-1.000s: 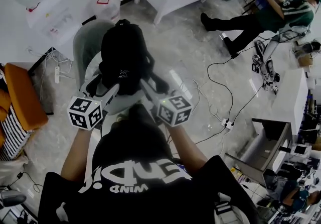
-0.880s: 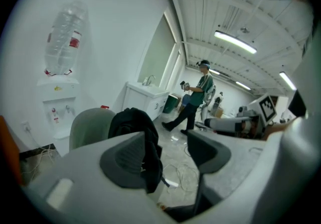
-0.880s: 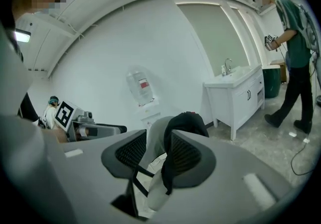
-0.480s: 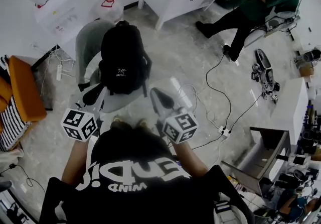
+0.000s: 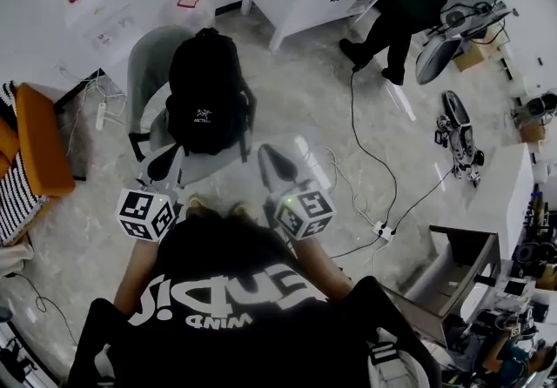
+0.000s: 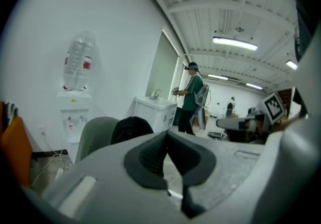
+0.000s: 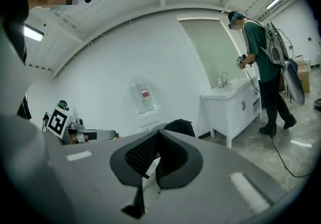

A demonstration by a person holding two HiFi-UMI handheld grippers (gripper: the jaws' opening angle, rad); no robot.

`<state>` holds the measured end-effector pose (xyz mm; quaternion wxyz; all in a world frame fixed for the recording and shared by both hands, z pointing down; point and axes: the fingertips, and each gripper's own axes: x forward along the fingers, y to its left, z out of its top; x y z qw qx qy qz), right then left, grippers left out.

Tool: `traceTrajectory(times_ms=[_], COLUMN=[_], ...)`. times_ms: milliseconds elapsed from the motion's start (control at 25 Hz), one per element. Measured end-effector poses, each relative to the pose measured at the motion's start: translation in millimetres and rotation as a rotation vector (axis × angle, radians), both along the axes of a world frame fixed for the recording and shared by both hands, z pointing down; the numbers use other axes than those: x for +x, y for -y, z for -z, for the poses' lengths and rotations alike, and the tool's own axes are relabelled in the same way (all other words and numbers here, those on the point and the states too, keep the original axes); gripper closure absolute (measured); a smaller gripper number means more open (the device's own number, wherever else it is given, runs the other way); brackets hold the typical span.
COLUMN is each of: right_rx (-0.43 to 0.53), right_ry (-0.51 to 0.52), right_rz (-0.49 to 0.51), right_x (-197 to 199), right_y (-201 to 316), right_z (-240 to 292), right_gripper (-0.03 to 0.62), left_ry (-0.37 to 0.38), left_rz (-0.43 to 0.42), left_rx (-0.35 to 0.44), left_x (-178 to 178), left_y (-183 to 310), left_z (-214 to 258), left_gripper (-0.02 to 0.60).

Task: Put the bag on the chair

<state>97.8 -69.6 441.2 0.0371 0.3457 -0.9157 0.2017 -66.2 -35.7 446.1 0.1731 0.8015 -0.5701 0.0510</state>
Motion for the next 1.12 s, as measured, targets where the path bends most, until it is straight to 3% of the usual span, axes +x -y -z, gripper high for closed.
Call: traceTrajectory(times_ms=[480,1120], right_rx=[-0.043,-0.059], right_ry=[-0.01,-0.021], right_rz=[0.027,0.031], right_x=[9.9,3.4], right_y=[-12.1,1.4], right_z=[-25.1,-32.5], right_gripper=[0.594,0.594], left_ry=[-0.012,0.004], left_rz=[0.064,0.057], left_rx=[-0.002,-0.045], left_x=[4.8,5.0], left_y=[-17.0,-2.5], left_z=[-16.1,-27.6], left_gripper=[0.58,0.58])
